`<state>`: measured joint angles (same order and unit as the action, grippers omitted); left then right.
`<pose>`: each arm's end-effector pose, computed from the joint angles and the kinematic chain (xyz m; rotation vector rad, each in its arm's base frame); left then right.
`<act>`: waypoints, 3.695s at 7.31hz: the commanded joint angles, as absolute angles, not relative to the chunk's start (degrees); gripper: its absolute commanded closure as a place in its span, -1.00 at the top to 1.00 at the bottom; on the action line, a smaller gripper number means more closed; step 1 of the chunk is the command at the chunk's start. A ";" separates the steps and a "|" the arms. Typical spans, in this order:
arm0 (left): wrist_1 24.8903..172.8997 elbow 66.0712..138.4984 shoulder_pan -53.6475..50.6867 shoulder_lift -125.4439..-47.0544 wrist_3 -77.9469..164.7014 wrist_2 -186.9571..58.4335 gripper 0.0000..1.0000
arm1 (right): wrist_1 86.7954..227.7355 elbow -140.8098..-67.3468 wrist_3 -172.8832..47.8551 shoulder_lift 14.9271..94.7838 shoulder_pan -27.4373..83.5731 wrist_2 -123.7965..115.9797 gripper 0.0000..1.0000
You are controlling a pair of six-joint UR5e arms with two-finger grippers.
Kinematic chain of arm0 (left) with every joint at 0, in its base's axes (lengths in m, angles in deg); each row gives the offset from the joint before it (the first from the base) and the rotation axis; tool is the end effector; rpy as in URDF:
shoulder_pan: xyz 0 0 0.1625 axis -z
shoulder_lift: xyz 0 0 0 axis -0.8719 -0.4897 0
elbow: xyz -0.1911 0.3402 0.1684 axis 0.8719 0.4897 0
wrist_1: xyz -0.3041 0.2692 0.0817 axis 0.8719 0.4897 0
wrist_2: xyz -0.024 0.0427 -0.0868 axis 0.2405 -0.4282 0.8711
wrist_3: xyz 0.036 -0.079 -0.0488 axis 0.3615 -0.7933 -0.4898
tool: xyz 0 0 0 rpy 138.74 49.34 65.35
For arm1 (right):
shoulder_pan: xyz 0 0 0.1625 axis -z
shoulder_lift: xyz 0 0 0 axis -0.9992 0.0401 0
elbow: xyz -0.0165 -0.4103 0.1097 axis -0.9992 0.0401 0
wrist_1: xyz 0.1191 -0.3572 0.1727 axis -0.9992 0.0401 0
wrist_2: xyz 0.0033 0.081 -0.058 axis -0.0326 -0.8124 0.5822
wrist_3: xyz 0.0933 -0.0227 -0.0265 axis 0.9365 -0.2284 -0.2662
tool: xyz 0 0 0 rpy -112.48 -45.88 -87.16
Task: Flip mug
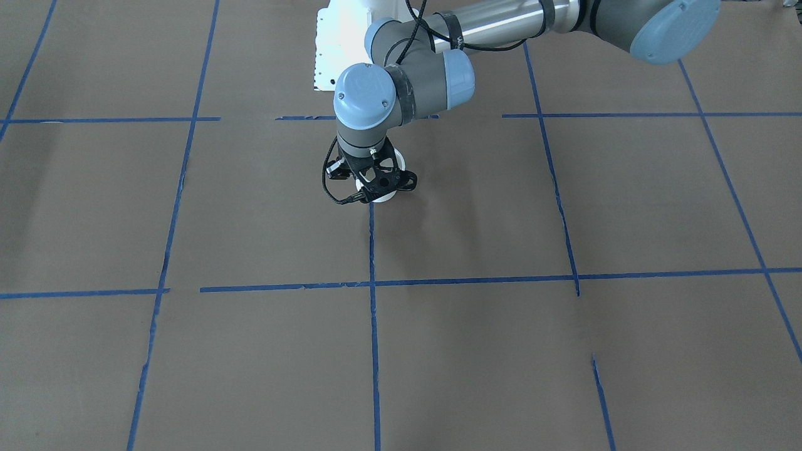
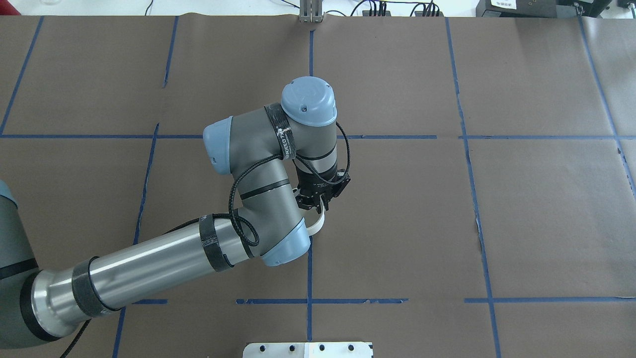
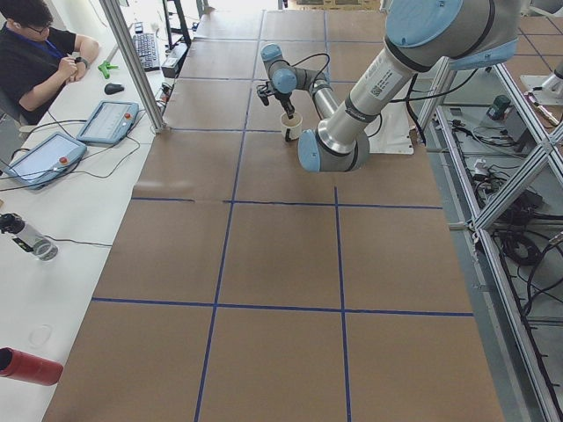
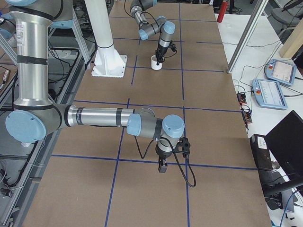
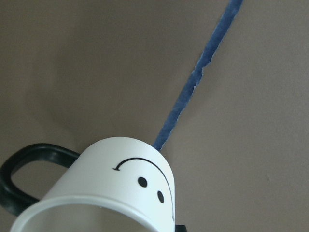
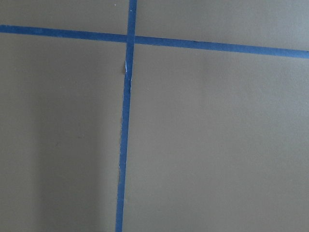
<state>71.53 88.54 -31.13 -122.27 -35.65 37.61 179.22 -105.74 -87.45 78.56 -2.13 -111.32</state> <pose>0.6294 -0.4471 0.1315 -0.3859 0.8164 -0.3292 0.0674 -0.4550 0.6679 -0.0768 -0.7122 -0.0965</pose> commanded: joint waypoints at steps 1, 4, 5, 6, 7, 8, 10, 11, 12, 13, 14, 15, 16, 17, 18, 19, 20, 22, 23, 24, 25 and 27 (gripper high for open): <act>71.30 90.84 -31.15 -121.85 -36.11 37.51 1.00 | 179.22 -105.74 -87.45 78.56 -2.21 -111.32 1.00; 69.02 103.20 -27.56 -118.00 -34.97 37.17 1.00 | 179.22 -105.74 -87.45 78.56 -2.12 -111.32 1.00; 68.93 108.56 -24.58 -113.89 -29.75 37.16 1.00 | 179.22 -105.74 -87.45 78.56 -2.12 -111.32 1.00; 68.75 114.87 -21.94 -106.46 -20.56 37.16 1.00 | 179.22 -105.74 -87.45 78.56 -2.12 -111.32 1.00; 68.75 118.85 -16.61 -100.99 -11.85 37.16 1.00 | 179.22 -105.74 -87.45 78.56 -2.12 -111.32 1.00; 68.66 119.94 -10.73 -97.28 -1.76 37.25 1.00 | 179.22 -105.74 -87.45 78.56 -2.12 -111.32 1.00; 68.84 121.17 -1.75 -84.57 21.77 37.43 1.00 | 179.22 -105.74 -87.45 78.56 -2.12 -111.32 1.00; 68.84 121.09 2.65 -79.10 35.03 37.78 1.00 | 179.22 -105.74 -87.45 78.56 -2.12 -111.32 1.00; 68.92 120.39 8.78 -74.61 46.65 37.87 1.00 | 179.22 -105.74 -87.45 78.56 -2.12 -111.32 1.00; 69.10 119.52 13.37 -70.30 53.47 38.30 1.00 | 179.22 -105.74 -87.45 78.56 -2.12 -111.32 1.00; 69.62 117.25 19.51 -66.43 60.15 38.31 1.00 | 179.22 -105.74 -87.45 78.56 -2.12 -111.32 1.00; 69.63 113.66 25.66 -65.43 69.96 38.39 1.00 | 179.22 -105.74 -87.45 78.56 -2.12 -111.32 1.00; 69.54 109.88 29.20 -65.34 75.37 38.39 1.00 | 179.22 -105.74 -87.45 78.56 -2.12 -111.32 1.00; 69.19 108.88 29.93 -65.16 75.16 39.26 1.00 | 179.22 -105.74 -87.45 78.56 -2.12 -111.32 1.00; 69.19 108.87 30.37 -64.03 74.98 46.50 1.00 | 179.22 -105.74 -87.45 78.56 -2.12 -111.32 1.00; 69.27 108.87 30.38 -63.15 73.94 49.44 1.00 | 179.22 -105.74 -87.45 78.56 -2.12 -111.32 1.00; 69.36 108.96 30.29 -63.05 70.19 49.47 1.00 | 179.22 -105.74 -87.45 78.56 -2.12 -111.32 1.00; 69.45 109.31 30.29 -63.23 69.62 49.03 1.00 | 179.22 -105.74 -87.45 78.56 -2.12 -111.32 1.00; 69.45 109.49 30.29 -63.05 69.62 48.77 1.00 | 179.22 -105.74 -87.45 78.56 -2.12 -111.32 1.00; 69.45 109.05 30.29 -62.96 69.62 48.77 1.00 | 179.22 -105.74 -87.45 78.56 -2.12 -111.32 1.00; 69.45 108.88 30.29 -62.96 69.80 48.85 1.00 | 179.22 -105.74 -87.45 78.56 -2.12 -111.32 1.00; 69.54 109.22 30.29 -63.32 69.80 48.94 1.00 | 179.22 -105.74 -87.45 78.56 -2.12 -111.32 1.00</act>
<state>69.51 109.01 30.29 -63.21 69.78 48.90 179.22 -105.74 -87.45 78.56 -2.13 -111.31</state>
